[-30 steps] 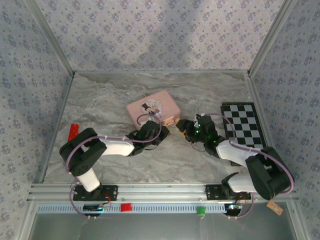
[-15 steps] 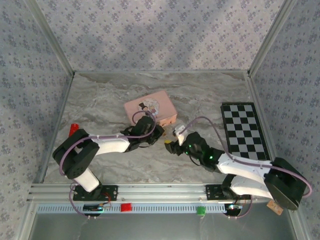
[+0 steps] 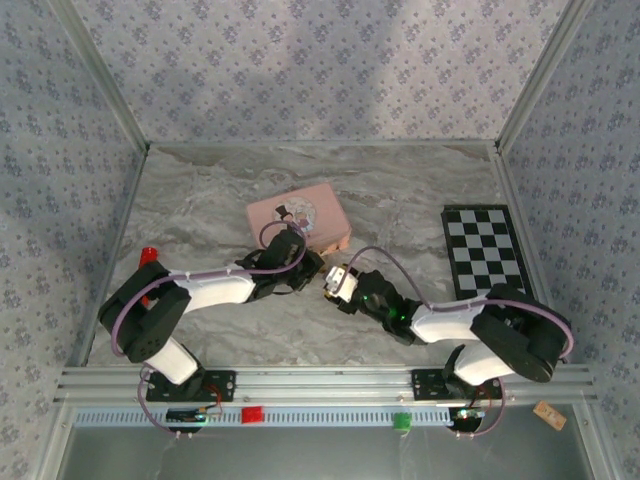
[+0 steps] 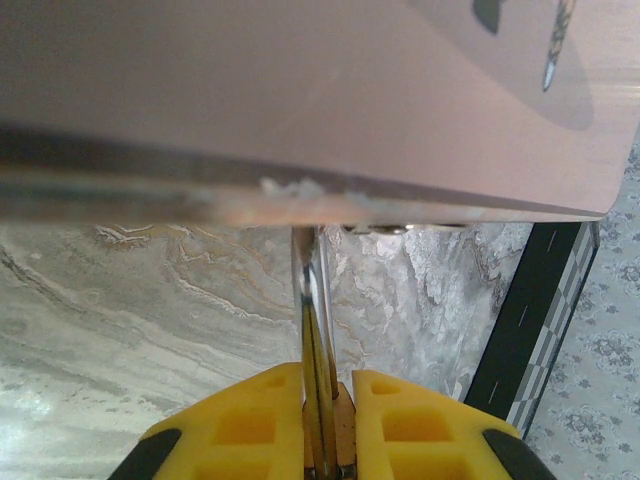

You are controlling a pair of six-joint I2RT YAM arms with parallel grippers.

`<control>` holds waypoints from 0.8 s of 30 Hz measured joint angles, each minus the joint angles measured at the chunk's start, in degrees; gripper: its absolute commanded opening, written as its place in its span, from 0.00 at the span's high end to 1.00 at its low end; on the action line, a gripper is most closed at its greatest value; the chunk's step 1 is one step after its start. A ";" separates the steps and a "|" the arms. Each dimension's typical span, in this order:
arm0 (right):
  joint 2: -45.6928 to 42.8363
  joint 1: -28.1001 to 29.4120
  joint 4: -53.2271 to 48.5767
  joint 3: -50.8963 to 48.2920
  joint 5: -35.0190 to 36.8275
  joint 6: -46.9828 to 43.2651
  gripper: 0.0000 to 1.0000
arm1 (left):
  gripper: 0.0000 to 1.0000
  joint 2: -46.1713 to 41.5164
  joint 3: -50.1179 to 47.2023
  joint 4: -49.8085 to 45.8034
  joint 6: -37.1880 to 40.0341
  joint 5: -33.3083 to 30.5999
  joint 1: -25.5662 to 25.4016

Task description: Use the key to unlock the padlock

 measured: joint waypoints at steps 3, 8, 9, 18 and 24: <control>1.97 0.44 2.54 0.02 1.51 -1.62 0.58 | 1.00 0.00 0.00 0.04 0.02 0.26 0.07; 3.89 0.61 4.74 0.85 2.75 -2.93 0.62 | 1.00 0.00 0.00 0.09 0.04 0.57 0.07; 4.39 0.76 5.09 1.14 2.80 -2.95 0.63 | 1.00 0.00 0.00 0.09 0.07 0.63 0.11; 6.40 1.18 6.08 2.16 2.97 -3.17 0.75 | 1.00 0.00 -0.02 0.24 0.22 1.11 0.44; 6.58 1.18 6.16 2.27 3.23 -3.10 0.81 | 1.00 0.00 -0.02 0.24 0.24 1.14 0.44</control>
